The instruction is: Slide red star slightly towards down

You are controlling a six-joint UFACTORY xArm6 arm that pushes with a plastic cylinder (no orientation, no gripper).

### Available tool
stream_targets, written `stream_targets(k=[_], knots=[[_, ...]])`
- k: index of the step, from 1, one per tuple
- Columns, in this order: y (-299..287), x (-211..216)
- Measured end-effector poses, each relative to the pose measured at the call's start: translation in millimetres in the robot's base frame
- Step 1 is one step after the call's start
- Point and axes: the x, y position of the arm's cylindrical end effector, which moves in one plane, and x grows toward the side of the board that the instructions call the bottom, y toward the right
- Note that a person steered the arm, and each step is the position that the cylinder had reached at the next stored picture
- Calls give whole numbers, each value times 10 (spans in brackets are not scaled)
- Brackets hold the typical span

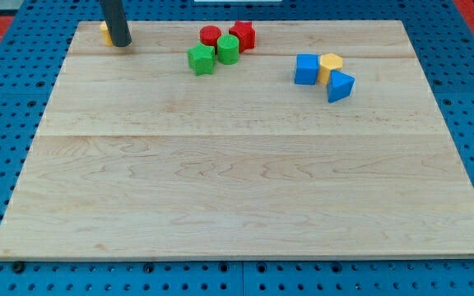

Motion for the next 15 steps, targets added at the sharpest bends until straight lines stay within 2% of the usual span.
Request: stream_targets(k=[6,8,9,10,11,12,15], knots=[[427,-13],[1231,-299],[1311,-532],[2101,-464],[2404,158],[2395,640],[1794,852]])
